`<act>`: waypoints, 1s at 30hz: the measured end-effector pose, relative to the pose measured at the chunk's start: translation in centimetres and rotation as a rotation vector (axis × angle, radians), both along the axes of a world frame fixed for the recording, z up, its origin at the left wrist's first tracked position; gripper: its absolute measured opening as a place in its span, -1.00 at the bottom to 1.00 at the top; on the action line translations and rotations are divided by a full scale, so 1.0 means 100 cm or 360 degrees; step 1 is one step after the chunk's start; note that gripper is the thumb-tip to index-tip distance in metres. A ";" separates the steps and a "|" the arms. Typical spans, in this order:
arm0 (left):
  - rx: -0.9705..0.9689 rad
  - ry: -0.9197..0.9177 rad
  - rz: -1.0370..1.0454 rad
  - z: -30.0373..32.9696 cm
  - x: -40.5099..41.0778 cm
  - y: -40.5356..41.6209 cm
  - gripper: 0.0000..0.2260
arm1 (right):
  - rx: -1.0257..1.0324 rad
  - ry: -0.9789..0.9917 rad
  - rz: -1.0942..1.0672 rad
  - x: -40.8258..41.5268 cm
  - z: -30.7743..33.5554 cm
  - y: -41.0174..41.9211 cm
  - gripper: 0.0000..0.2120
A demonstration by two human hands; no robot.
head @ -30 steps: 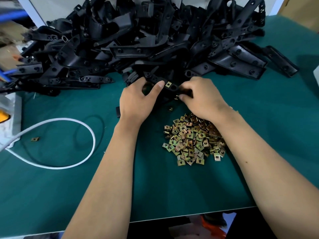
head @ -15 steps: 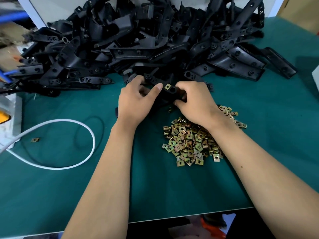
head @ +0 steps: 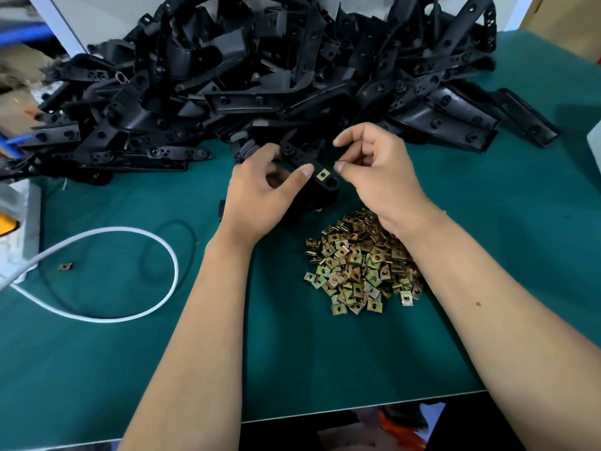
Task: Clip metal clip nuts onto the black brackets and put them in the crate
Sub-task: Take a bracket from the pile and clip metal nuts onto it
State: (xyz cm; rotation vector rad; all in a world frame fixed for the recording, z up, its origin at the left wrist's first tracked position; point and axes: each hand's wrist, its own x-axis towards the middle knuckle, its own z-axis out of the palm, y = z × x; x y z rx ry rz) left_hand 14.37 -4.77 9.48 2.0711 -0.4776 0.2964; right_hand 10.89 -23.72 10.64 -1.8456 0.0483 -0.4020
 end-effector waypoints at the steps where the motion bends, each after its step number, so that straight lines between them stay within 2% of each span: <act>1: -0.0003 -0.0014 -0.0021 0.001 -0.001 0.000 -0.64 | -0.0003 -0.0008 0.0024 0.000 0.000 0.001 -0.74; 6: -0.0026 -0.0032 -0.0118 0.003 -0.001 0.001 -0.62 | 0.0001 -0.0081 -0.0004 0.000 0.000 0.002 -0.76; 11: -0.0047 -0.0002 -0.0161 0.004 -0.001 0.002 -0.63 | 0.0245 -0.0048 -0.0013 0.002 -0.003 0.004 -0.87; 16: -0.0066 0.0004 -0.0167 0.005 -0.001 0.001 -0.64 | 0.0328 -0.0035 0.0073 0.003 -0.003 0.000 -0.77; 19: -0.0053 -0.0003 -0.0198 0.005 -0.003 0.000 -0.65 | 0.0394 -0.0070 0.0152 0.003 -0.002 0.001 -0.83; 23: 0.0014 -0.0026 -0.0218 0.007 -0.005 -0.003 -0.64 | 0.0310 -0.0138 0.0166 0.003 -0.004 0.002 -0.95; 30: 0.0009 -0.0045 -0.0289 0.007 -0.006 -0.004 -0.61 | 0.0314 -0.0089 0.0163 0.004 -0.006 -0.001 -0.95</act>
